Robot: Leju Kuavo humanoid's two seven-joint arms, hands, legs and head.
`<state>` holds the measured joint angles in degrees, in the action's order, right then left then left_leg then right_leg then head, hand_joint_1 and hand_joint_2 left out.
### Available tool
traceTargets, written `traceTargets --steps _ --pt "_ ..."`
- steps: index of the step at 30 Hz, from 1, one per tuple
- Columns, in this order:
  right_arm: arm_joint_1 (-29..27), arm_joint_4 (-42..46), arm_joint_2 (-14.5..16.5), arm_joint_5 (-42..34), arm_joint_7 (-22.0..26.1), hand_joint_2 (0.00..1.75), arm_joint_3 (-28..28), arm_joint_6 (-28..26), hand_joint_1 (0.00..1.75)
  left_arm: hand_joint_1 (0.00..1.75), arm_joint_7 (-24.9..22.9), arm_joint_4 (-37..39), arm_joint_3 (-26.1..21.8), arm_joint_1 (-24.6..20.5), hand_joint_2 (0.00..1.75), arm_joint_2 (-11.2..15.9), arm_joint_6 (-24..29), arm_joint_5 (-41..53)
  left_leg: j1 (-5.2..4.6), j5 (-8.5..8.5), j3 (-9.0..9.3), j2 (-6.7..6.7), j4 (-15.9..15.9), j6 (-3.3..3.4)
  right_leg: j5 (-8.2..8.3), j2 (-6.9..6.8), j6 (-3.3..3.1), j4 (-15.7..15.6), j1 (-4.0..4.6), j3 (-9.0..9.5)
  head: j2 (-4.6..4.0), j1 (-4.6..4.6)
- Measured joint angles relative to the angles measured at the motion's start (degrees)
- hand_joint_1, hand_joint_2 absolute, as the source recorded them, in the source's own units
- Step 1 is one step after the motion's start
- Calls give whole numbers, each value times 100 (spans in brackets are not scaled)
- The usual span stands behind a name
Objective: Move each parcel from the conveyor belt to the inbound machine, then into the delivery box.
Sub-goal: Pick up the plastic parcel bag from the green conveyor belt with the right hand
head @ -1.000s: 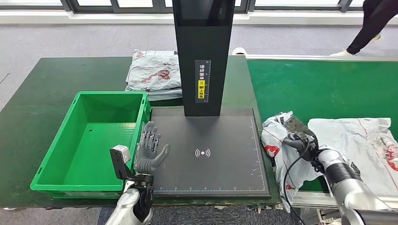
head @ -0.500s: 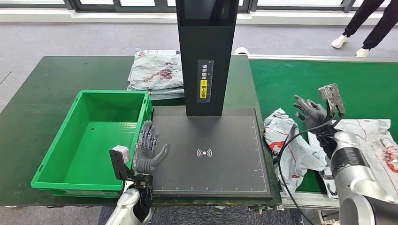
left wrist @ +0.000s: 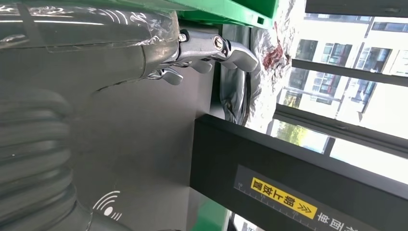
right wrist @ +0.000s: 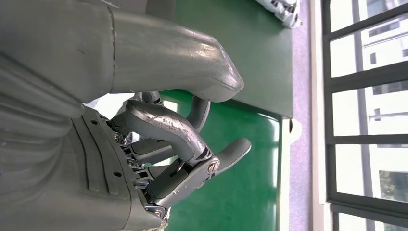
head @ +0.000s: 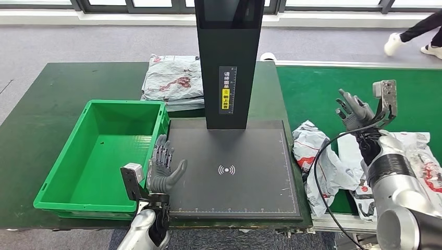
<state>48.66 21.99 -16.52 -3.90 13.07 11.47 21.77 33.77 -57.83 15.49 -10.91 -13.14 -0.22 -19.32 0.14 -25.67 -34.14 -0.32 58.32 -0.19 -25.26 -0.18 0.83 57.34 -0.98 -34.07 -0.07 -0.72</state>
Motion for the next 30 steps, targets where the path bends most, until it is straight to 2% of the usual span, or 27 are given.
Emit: traceTargets --steps 1,2,3,4,5,6,7,8,11,17,21,25,30 --pt "30 1 5 -33 21 175 0 10 175 0 5 9 -4 -2 175 0 0 -1 0 0 -1 0 0 0 0 0 0 0 0 0 0 0" --pt "71 2 11 -61 39 175 0 17 140 0 11 16 -6 -4 175 1 -1 -3 0 0 -1 1 0 0 0 0 0 1 0 -1 0 0" --pt "123 8 18 -63 50 175 0 6 97 0 17 20 -7 -6 175 1 -3 -6 0 0 -2 1 0 0 0 1 0 1 -1 -1 0 0" --pt "185 25 29 -7 44 131 -1 -38 53 0 21 21 -8 -7 175 1 -9 -10 0 0 -2 1 0 0 0 1 0 1 -1 -1 0 0" --pt "250 47 41 147 9 131 -18 -109 10 0 24 21 -8 -8 175 1 -22 -14 0 0 -2 1 0 0 0 1 0 1 0 -1 0 0" --pt "314 68 52 400 -45 131 -52 -211 0 0 20 20 -8 -8 175 1 -36 -15 0 0 -2 1 0 0 0 1 0 1 0 -1 0 0" --pt "369 84 63 743 -111 131 -146 -339 0 0 5 17 -9 -8 175 1 -53 -14 0 0 -2 0 0 0 0 1 0 1 0 -1 0 -1" --pt "409 90 70 1152 -187 175 -309 -488 0 0 -22 11 -10 -7 175 1 -72 -9 0 0 -2 1 0 0 0 1 0 1 0 -1 0 -1" --pt "417 74 110 2165 -394 175 -959 -826 0 0 -123 -20 -14 -9 175 1 -128 22 1 0 -1 0 0 0 0 0 0 1 1 -2 0 -1" --pt "66 -76 217 3301 -885 175 -2122 -1133 0 0 -205 -66 -14 -1 175 1 -191 73 1 1 -9 -14 0 1 -1 -17 0 0 1 -3 1 0" --pt "-60 -194 239 4091 -1318 175 -2899 -1122 0 0 -234 -90 -14 21 175 4 -202 91 1 1 -14 -12 0 1 -1 -15 0 0 0 -9 1 0" --pt "-64 -260 261 4417 -1557 175 -3462 -1091 0 0 -250 -107 -14 47 175 3 -217 115 1 1 -14 -13 0 1 -1 -16 0 -1 1 -10 0 0" --pt "-64 -301 274 4501 -1585 175 -3759 -1030 0 0 -259 -125 -14 57 175 3 -226 120 1 1 -14 -13 0 1 -1 -15 0 -1 1 -11 1 0"
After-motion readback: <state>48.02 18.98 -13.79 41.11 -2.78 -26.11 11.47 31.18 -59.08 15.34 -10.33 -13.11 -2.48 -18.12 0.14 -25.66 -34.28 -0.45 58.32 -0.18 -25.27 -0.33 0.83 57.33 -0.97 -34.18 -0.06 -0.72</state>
